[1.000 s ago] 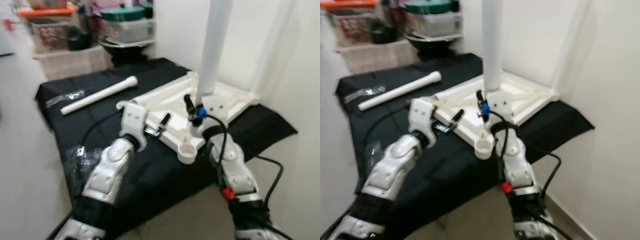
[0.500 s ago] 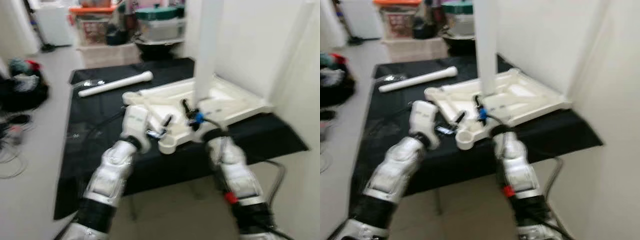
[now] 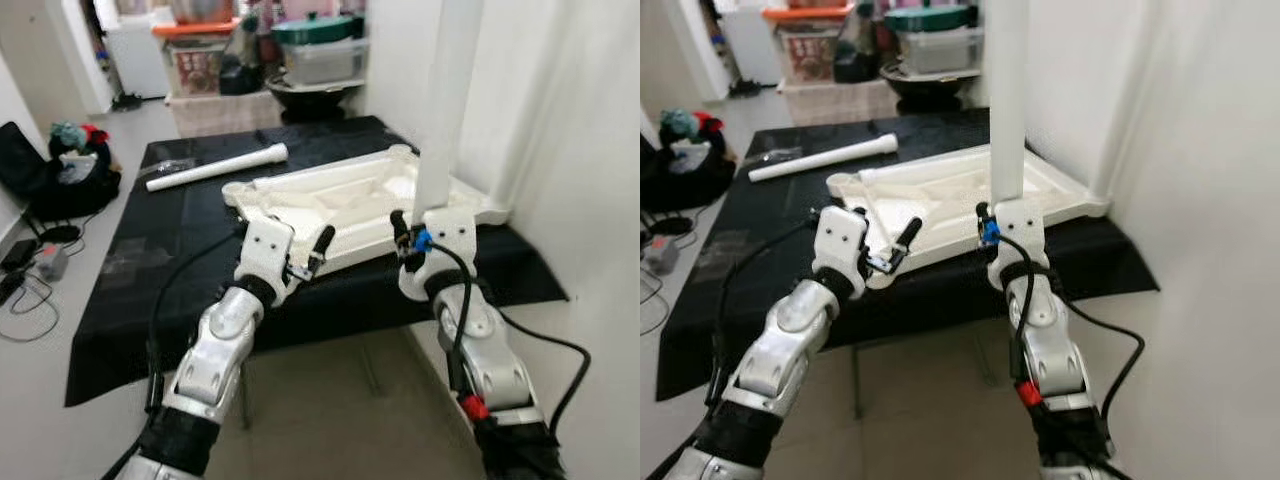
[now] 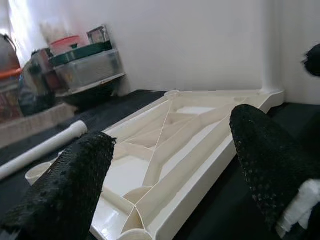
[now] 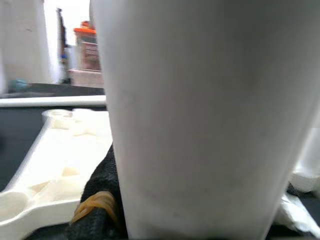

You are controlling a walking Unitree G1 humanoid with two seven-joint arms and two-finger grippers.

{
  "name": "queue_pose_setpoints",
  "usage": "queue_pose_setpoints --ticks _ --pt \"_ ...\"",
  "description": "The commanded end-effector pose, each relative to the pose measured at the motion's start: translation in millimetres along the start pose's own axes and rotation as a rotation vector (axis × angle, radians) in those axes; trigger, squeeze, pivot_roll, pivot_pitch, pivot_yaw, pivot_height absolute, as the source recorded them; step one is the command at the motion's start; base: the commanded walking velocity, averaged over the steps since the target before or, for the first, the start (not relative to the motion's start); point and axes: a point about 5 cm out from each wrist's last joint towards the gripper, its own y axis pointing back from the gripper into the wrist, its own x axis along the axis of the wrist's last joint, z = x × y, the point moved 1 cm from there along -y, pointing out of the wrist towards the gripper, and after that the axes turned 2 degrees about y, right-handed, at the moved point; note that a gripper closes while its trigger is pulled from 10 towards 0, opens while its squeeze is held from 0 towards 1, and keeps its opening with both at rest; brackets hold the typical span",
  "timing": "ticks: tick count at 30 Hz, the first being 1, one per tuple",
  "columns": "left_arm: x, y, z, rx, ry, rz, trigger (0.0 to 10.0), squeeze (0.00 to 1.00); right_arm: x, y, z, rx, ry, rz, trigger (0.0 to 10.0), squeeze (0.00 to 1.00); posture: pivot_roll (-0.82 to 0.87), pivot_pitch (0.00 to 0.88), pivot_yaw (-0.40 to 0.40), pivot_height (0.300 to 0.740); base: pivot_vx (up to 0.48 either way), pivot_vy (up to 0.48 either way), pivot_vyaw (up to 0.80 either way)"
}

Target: Building children table

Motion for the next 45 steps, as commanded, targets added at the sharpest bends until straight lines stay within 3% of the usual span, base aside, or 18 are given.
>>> queue_pose_setpoints --ticks 1,3,4,6,7,8,12,13,14,15,16,18,22,23,25,29,40,45 --pt "-4 6.7 -4.3 0.02 -0.033 -0.007 10.0 0.0 3 3.1 1.2 -0.025 -0.089 0.004 10.0 0.0 0.04 0.0 -0.046 0.74 0.0 0.0 0.0" --pt "-4 8.4 -4.0 0.021 -0.03 -0.009 10.0 0.0 2 4.7 2.6 -0.045 -0.122 -0.007 10.0 0.0 0.04 0.0 -0.046 0.74 0.0 0.0 0.0" --pt "-6 10.2 -3.7 0.018 -0.025 -0.01 10.0 0.0 3 4.2 4.6 -0.058 -0.196 -0.021 10.0 0.0 0.04 0.0 -0.042 0.74 0.0 0.0 0.0" --pt "-6 10.2 -3.7 0.018 -0.025 -0.01 10.0 0.0 3 4.2 4.6 -0.058 -0.196 -0.021 10.0 0.0 0.04 0.0 -0.042 0.74 0.0 0.0 0.0" --pt "-7 11.1 -0.7 -0.022 0.004 -0.005 10.0 0.0 8 1.6 7.2 -0.074 -0.296 -0.011 10.0 0.0 0.03 0.0 -0.04 0.74 0.0 0.0 0.0" --pt "-4 13.0 8.5 -0.15 0.047 0.011 10.0 0.0 21 -4.3 6.1 -0.045 -0.374 0.032 10.0 0.0 0.02 0.0 -0.029 0.74 0.0 0.0 0.0" --pt "-4 13.0 8.5 -0.15 0.047 0.011 10.0 0.0 21 -4.3 6.1 -0.045 -0.374 0.032 10.0 0.0 0.02 0.0 -0.029 0.74 0.0 0.0 0.0" --pt "-1 15.8 16.4 -0.27 0.057 0.033 10.0 0.0 32 -9.4 4.8 -0.013 -0.414 0.071 10.0 0.0 0.01 0.0 -0.026 0.74 0.0 0.0 0.0" --pt "-1 15.8 16.4 -0.27 0.057 0.033 10.0 0.0 32 -9.4 4.8 -0.013 -0.414 0.071 10.0 0.0 0.01 0.0 -0.026 0.74 0.0 0.0 0.0" --pt "3 19.3 20.4 -0.391 0.044 0.047 10.0 0.0 48 -17.0 3.8 0.031 -0.407 0.128 10.0 0.0 0.03 0.0 -0.036 0.74 0.0 0.0 0.0" --pt "3 19.3 20.4 -0.391 0.044 0.047 10.0 0.0 48 -17.0 3.8 0.031 -0.407 0.128 10.0 0.0 0.03 0.0 -0.036 0.74 0.0 0.0 0.0" --pt "7 26.8 23.6 -0.542 -0.008 0.054 10.0 0.0 65 -25.1 -2.1 0.097 -0.378 0.183 10.0 0.0 0.05 0.0 -0.042 0.74 0.0 0.0 0.0" --pt "6 31.4 26.7 -0.624 -0.048 0.038 10.0 0.0 75 -25.7 -20.4 0.18 -0.371 0.211 10.0 0.0 0.04 0.0 -0.036 0.74 0.0 0.0 0.0" --pt "6 31.4 26.7 -0.624 -0.048 0.038 10.0 0.0 75 -25.7 -20.4 0.18 -0.371 0.211 10.0 0.0 0.04 0.0 -0.036 0.74 0.0 0.0 0.0" --pt "6 27.4 27.0 -0.619 -0.076 0.04 10.0 0.0 81 -19.7 -37.3 0.282 -0.34 0.231 10.0 0.0 0.02 0.0 -0.031 0.74 0.0 0.0 0.0" --pt "11 22.5 24.6 -0.601 -0.108 0.058 10.0 0.0 74 -14.0 -43.8 0.335 -0.303 0.199 10.0 0.0 0.03 0.0 -0.039 0.74 0.0 0.0 0.0" --pt "20 22.8 10.3 -0.584 -0.152 0.053 10.0 0.0 63 -14.0 -44.4 0.345 -0.252 0.159 10.0 0.0 0.03 0.0 -0.037 0.74 0.0 0.0 0.0" --pt "26 26.0 14.3 -0.592 -0.125 0.07 10.0 0.0 57 -20.8 -30.2 0.263 -0.233 0.127 10.0 0.0 0.04 0.0 -0.051 0.74 0.0 0.0 0.0"
